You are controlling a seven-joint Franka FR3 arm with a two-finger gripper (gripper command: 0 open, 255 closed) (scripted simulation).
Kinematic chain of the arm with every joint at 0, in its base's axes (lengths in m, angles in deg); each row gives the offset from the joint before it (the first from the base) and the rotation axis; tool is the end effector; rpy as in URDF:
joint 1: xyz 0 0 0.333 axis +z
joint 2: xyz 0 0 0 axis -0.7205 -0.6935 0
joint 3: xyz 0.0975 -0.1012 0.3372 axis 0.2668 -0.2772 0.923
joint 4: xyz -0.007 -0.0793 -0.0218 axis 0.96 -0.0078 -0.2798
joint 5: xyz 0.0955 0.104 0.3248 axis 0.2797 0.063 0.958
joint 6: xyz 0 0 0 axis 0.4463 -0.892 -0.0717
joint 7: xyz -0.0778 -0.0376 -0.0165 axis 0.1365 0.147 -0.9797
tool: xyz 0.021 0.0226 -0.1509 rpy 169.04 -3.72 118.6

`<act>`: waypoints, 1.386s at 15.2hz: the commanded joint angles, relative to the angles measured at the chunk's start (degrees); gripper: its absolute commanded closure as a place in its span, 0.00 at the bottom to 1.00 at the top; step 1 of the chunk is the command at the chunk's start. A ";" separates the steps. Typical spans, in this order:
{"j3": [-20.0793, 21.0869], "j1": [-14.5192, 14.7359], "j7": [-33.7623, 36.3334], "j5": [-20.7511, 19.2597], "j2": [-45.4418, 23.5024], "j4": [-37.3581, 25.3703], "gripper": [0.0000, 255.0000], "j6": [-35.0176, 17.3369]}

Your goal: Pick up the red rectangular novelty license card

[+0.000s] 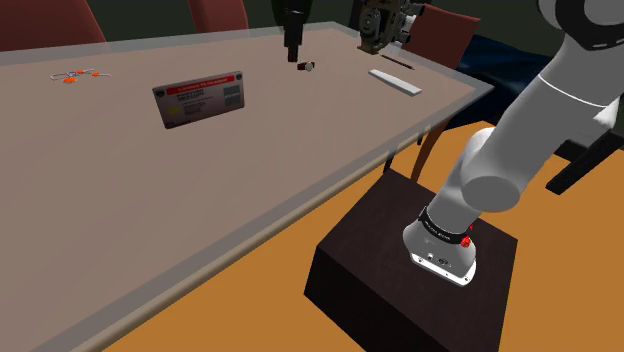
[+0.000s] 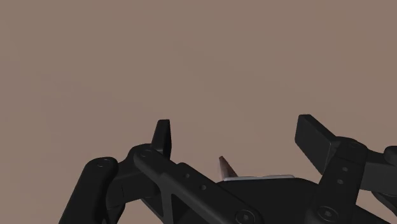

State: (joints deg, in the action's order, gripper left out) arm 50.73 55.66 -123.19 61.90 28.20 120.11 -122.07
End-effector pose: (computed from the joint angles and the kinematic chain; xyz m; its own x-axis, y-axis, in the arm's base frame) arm 0.4720 0.1137 0.6040 0.6568 0.7540 -0.0107 0.7540 -0.6565 0.0221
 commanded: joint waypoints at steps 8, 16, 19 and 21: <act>4.25 4.34 -11.53 -0.80 -17.07 -20.30 0.00 2.73; 7.35 8.17 -18.22 -2.68 -27.89 -33.70 0.00 5.24; 7.34 7.91 -18.26 -2.52 -27.04 -30.07 0.00 2.45; 7.33 7.77 -18.27 -2.44 -26.60 -27.85 0.00 0.67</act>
State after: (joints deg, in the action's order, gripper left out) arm 58.08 63.52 -141.39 59.43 1.41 91.22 -120.51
